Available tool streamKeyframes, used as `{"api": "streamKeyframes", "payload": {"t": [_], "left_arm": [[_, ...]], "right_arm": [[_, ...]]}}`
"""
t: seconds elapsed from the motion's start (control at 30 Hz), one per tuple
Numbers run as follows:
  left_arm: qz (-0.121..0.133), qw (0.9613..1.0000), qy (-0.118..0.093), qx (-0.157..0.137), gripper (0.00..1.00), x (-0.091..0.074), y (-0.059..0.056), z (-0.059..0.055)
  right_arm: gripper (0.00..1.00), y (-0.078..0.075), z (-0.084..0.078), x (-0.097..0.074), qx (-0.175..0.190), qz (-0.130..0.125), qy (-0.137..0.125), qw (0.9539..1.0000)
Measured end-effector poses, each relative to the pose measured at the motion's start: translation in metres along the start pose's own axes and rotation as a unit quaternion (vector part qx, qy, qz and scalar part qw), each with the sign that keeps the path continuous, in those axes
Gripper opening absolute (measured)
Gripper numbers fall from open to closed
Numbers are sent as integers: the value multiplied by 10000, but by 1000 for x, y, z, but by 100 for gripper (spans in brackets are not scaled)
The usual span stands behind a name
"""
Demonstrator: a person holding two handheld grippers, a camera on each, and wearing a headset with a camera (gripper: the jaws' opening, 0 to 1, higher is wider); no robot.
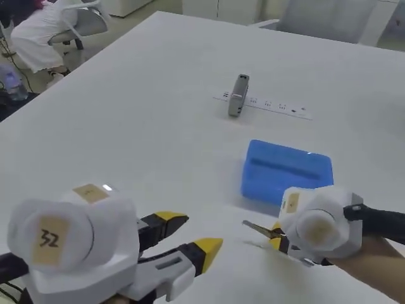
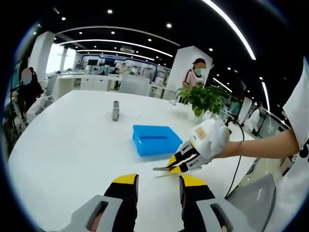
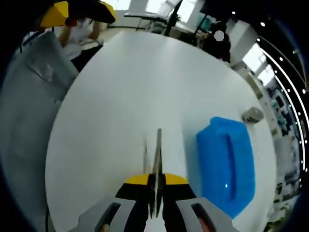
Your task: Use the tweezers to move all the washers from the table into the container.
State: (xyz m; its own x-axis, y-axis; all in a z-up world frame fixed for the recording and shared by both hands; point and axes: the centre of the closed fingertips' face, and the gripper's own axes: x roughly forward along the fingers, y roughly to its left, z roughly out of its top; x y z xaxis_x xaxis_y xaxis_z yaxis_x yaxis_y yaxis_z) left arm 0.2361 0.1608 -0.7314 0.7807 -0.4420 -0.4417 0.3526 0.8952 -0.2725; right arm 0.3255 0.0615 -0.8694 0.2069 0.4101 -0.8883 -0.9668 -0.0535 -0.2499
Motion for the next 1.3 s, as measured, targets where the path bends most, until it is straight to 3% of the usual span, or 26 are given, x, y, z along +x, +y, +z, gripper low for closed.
{"api": "streamKeyframes", "payload": {"t": [0.07, 0.1, 0.3, 0.5, 0.6, 0.67, 0.73, 0.83, 0.93, 1.03, 1.13, 1.2, 1.3], "left_arm": [[8, 10000, 22, -11, 32, 0, 0, -2], [11, 10000, 26, -10, 32, 0, 0, -2], [4, 10000, 23, -14, 32, 2, -1, -2], [-48, 10000, 34, 16, 35, 3, -3, 0], [-52, 10000, 30, 48, 37, 3, -4, 2], [-48, 10000, 23, 74, 41, 4, -4, 5], [-22, 9999, 37, 123, 45, 6, -3, 7], [73, 9996, 62, 263, 55, 9, 1, 9], [162, 9992, 60, 368, 61, 12, 5, 10], [252, 9985, 186, 439, 70, 17, 9, 7], [423, 9960, 479, 630, 75, 20, 17, -2], [539, 9950, 544, 644, 75, 22, 21, -5], [722, 9934, 573, 679, 78, 22, 29, -7]], "right_arm": [[5, 2, -4, 3, -226, -4, 109, 9997], [5, 0, 2, 1, -468, -110, 18, 9988], [6, 4, 4, -4, -699, -106, 118, 9974], [16, 7, 3, -16, -13, -118, -81, 9999], [18, 6, 3, -34, 597, -327, -329, 9971], [21, 5, 2, -47, 1139, -515, -531, 9907], [24, 3, -3, -55, 1668, -650, -731, 9811], [29, 0, -10, -78, 2483, -1012, -1051, 9576], [34, -1, -19, -99, 2967, -1290, -1224, 9383], [40, 0, -28, -117, 3327, -1508, -1330, 9214], [48, 3, -39, -134, 3716, -1729, -1446, 9006], [50, 6, -45, -138, 3747, -1770, -1408, 8991], [59, 10, -57, -142, 4001, -1909, -1370, 8858]]}}
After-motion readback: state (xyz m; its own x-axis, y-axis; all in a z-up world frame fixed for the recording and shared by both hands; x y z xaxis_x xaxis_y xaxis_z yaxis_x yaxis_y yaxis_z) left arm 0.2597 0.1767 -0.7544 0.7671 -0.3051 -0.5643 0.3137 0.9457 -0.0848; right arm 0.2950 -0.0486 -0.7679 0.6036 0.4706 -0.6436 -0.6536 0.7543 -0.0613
